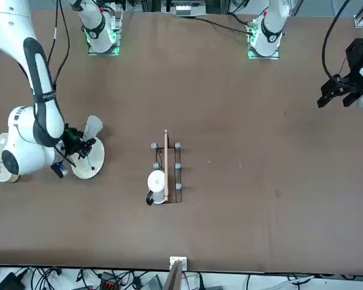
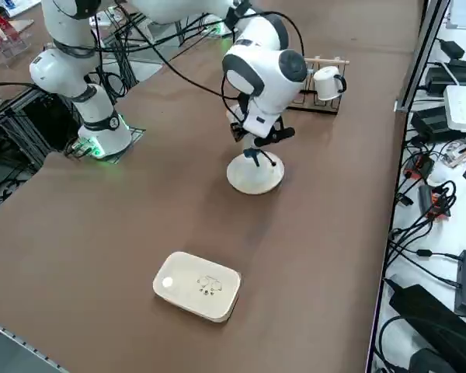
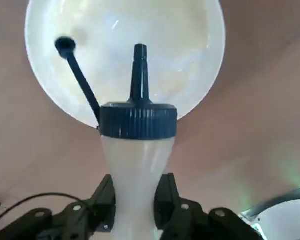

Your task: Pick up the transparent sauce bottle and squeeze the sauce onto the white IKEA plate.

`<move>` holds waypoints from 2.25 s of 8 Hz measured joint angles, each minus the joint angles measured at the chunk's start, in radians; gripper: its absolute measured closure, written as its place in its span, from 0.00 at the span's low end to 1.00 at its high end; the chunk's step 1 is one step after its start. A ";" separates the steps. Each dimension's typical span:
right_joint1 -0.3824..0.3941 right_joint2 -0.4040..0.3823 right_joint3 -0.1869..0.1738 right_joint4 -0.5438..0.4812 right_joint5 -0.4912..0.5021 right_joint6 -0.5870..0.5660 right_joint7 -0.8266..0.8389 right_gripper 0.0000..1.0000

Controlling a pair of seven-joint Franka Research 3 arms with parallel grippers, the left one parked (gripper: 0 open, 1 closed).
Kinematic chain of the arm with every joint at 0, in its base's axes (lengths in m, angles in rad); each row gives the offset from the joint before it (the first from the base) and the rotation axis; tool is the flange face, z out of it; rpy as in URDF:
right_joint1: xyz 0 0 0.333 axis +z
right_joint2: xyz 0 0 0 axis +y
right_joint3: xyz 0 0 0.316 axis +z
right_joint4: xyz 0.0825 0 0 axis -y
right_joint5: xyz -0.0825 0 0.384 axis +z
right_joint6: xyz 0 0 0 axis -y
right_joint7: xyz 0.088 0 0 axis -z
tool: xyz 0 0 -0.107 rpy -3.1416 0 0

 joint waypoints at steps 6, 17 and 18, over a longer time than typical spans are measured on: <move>-0.045 -0.013 -0.001 -0.054 0.000 -0.036 -0.085 0.62; 0.001 -0.072 0.031 -0.160 0.151 0.015 -0.094 0.62; 0.010 -0.072 0.032 -0.161 0.167 0.040 -0.094 0.62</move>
